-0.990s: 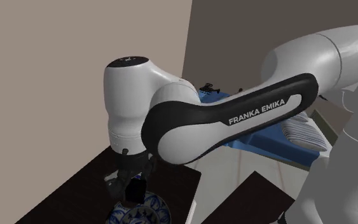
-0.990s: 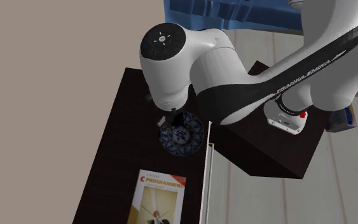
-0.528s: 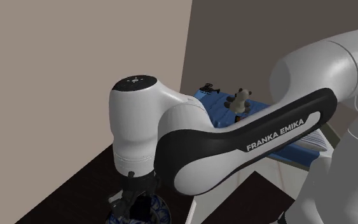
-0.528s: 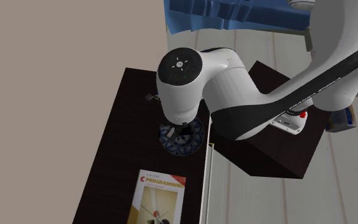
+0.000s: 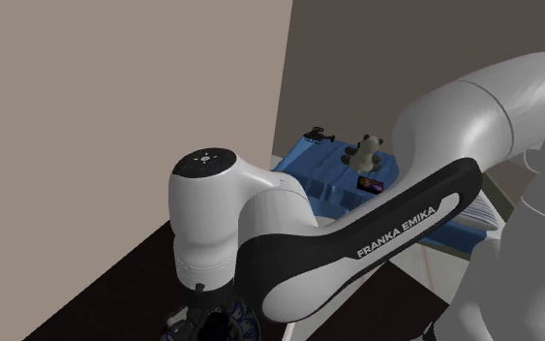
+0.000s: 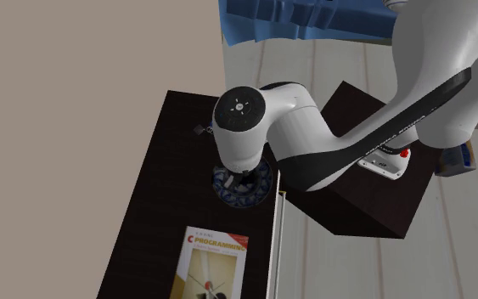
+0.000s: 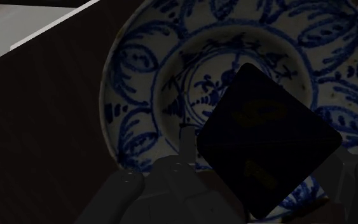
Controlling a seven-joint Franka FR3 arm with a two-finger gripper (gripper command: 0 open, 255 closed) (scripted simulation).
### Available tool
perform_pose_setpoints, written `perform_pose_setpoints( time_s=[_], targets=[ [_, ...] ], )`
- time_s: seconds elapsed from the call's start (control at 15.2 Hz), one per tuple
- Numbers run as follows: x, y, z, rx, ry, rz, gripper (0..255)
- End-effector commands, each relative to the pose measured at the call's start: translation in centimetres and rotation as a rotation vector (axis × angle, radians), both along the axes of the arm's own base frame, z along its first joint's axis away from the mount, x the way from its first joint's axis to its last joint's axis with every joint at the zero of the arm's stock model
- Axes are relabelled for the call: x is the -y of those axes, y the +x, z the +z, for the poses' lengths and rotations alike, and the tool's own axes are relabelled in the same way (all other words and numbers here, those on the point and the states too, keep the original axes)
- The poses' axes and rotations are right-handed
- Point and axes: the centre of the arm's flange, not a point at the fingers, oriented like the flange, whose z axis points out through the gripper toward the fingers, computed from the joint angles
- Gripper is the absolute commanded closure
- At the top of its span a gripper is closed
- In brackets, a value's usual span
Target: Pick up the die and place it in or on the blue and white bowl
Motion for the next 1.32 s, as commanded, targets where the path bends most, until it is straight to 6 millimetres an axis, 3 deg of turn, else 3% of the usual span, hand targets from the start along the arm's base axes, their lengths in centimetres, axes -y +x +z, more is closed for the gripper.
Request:
perform_pose_setpoints(
  time_s=[0.0,0.46,0.53,0.86,1.12,1.25],
  targets=[
    [0.1,0.0,-0.7,0.0,0.001,0.0,255],
    [0.1,0.0,-0.7,0.0,0.0,0.0,255],
    [0.1,0.0,-0.7,0.0,0.0,0.0,0],
    [0.1,0.0,-0.7,0.0,0.0,0.0,0],
    [0.1,0.1,4.3,0.0,0.0,0.0,0],
    [0.1,0.1,4.3,0.0,0.001,0.0,0]
  ],
)
